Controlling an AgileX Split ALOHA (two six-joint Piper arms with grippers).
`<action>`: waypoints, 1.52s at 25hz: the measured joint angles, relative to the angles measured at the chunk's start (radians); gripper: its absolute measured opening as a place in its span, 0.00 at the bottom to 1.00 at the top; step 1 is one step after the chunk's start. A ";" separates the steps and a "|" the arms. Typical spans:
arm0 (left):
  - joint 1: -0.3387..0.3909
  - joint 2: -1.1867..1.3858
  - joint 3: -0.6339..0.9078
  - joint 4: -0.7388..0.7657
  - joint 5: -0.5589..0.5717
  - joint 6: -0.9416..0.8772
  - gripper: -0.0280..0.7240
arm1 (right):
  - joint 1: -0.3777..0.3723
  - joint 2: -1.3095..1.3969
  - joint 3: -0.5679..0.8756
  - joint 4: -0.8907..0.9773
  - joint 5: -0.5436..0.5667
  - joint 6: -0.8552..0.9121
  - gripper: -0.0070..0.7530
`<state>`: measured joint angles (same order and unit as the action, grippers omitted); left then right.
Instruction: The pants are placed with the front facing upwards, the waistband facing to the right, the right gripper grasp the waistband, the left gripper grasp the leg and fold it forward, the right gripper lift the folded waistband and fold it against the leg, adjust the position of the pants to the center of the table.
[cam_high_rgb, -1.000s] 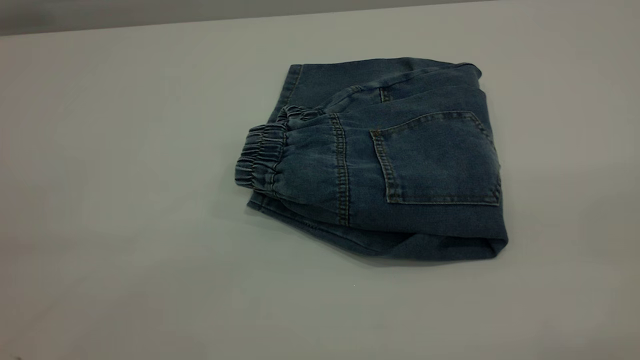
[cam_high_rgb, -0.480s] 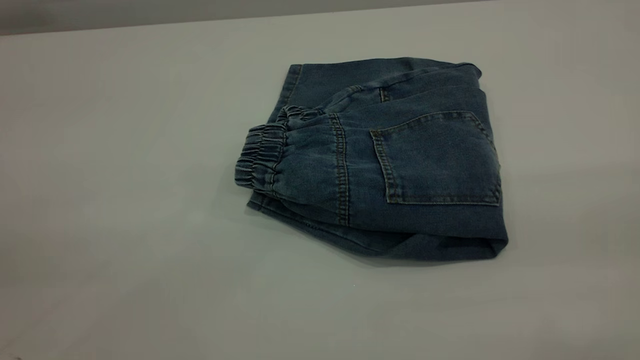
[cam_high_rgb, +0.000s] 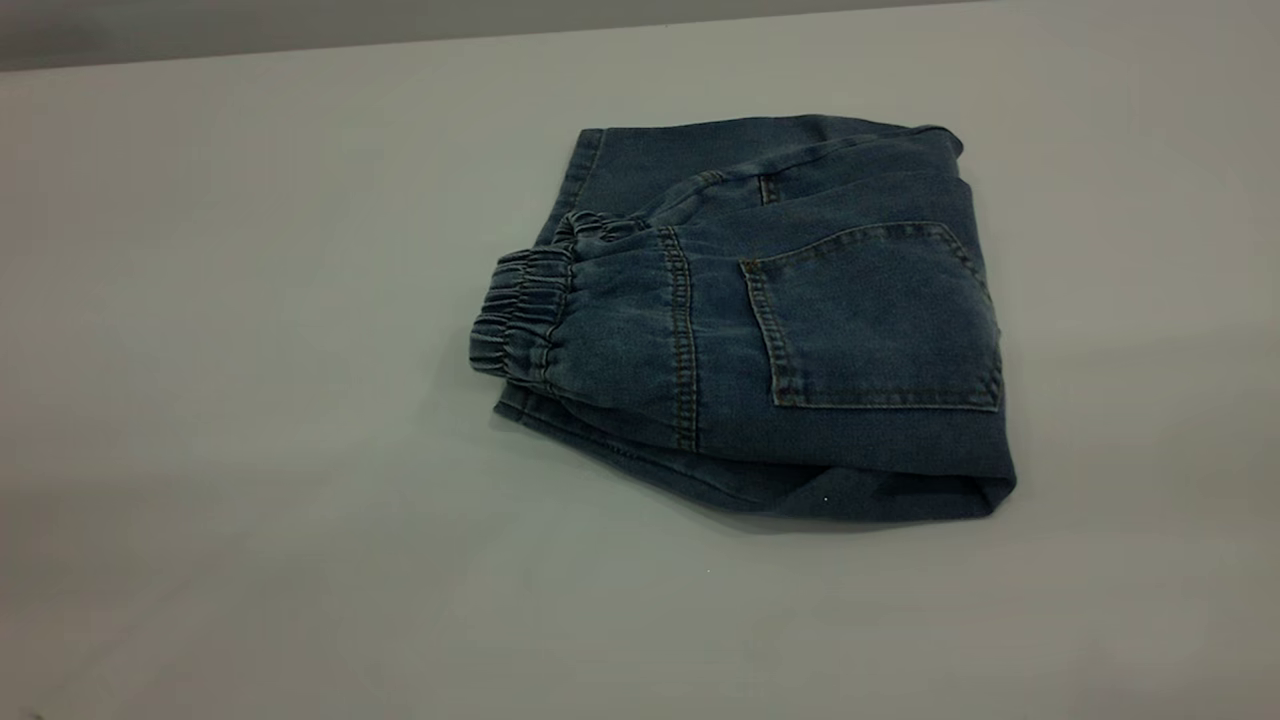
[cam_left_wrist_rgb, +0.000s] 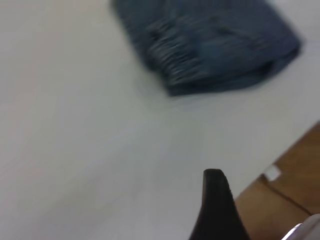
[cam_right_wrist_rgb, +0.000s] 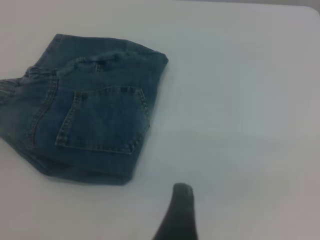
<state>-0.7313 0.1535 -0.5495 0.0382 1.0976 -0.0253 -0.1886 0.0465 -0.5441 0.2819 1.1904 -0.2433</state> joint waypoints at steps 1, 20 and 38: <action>0.000 0.000 0.000 -0.020 -0.011 0.020 0.61 | 0.000 0.000 0.000 0.000 0.000 0.000 0.78; 0.000 -0.002 0.047 -0.038 -0.018 0.037 0.61 | 0.000 0.000 -0.001 0.000 0.000 -0.024 0.78; 0.414 -0.020 0.046 -0.038 -0.018 0.038 0.61 | 0.000 0.000 -0.001 0.005 0.001 -0.024 0.78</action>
<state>-0.3168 0.1334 -0.5032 0.0000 1.0798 0.0125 -0.1886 0.0465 -0.5450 0.2865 1.1915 -0.2677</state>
